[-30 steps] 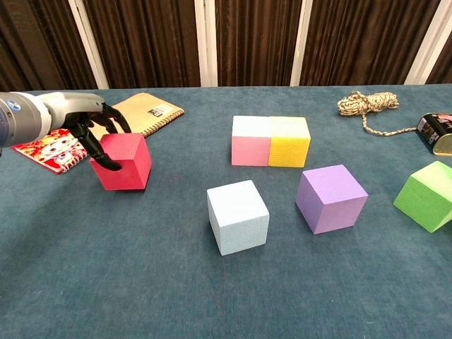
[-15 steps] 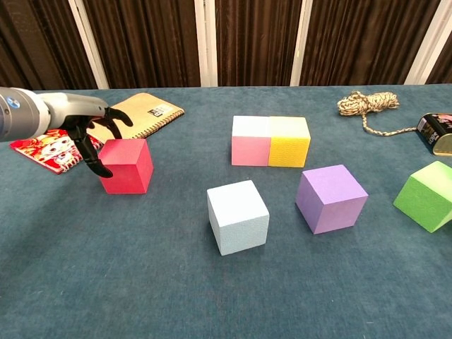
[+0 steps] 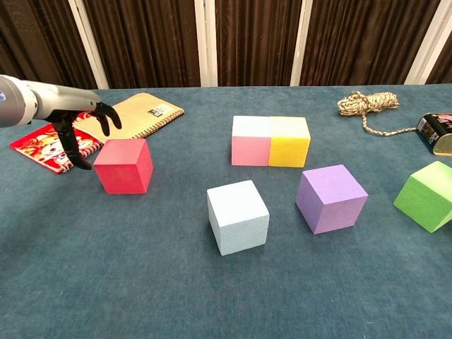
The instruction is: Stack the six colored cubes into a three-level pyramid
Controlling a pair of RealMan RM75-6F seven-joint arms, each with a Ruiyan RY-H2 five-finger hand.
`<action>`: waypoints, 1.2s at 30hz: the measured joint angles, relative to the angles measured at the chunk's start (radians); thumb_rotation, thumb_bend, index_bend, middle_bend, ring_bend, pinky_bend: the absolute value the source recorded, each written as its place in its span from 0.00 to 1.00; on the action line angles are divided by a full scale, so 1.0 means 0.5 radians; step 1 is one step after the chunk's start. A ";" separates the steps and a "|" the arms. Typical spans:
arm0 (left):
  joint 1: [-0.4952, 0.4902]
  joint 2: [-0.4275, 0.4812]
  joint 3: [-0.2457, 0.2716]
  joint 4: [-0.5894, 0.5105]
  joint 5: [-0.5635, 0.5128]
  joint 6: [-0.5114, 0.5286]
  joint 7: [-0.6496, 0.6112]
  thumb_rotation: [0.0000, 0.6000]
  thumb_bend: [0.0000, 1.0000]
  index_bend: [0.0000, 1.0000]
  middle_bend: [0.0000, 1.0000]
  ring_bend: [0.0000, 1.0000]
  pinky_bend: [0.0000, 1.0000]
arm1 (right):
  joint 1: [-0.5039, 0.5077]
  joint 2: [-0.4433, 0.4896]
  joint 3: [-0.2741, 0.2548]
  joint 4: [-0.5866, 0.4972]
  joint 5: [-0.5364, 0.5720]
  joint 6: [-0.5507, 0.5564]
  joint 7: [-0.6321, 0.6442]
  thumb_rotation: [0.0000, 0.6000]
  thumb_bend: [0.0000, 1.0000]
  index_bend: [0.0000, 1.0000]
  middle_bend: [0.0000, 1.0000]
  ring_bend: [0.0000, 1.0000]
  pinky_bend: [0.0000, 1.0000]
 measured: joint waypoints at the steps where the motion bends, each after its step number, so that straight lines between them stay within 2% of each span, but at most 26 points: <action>1: 0.000 -0.008 0.008 0.022 0.038 -0.013 -0.010 1.00 0.25 0.18 0.21 0.00 0.00 | 0.002 0.000 0.000 0.001 0.004 -0.005 -0.002 1.00 0.12 0.00 0.01 0.03 0.00; 7: 0.009 -0.044 0.019 0.099 0.179 -0.104 -0.144 1.00 0.27 0.20 0.22 0.00 0.00 | 0.011 0.001 0.002 0.000 0.024 -0.021 -0.015 1.00 0.12 0.00 0.01 0.03 0.00; 13: 0.014 -0.059 0.021 0.119 0.220 -0.156 -0.223 1.00 0.27 0.21 0.22 0.00 0.00 | 0.013 0.004 0.003 0.002 0.035 -0.029 -0.007 1.00 0.12 0.00 0.01 0.03 0.00; 24: -0.003 0.026 0.044 -0.021 0.167 -0.151 -0.266 1.00 0.26 0.15 0.16 0.00 0.00 | 0.018 0.013 0.007 -0.012 0.060 -0.043 0.002 1.00 0.12 0.00 0.01 0.03 0.00; 36: -0.013 -0.005 0.072 0.002 0.146 -0.078 -0.296 1.00 0.26 0.18 0.21 0.00 0.00 | 0.022 0.029 0.009 -0.025 0.075 -0.053 0.023 1.00 0.12 0.00 0.01 0.03 0.00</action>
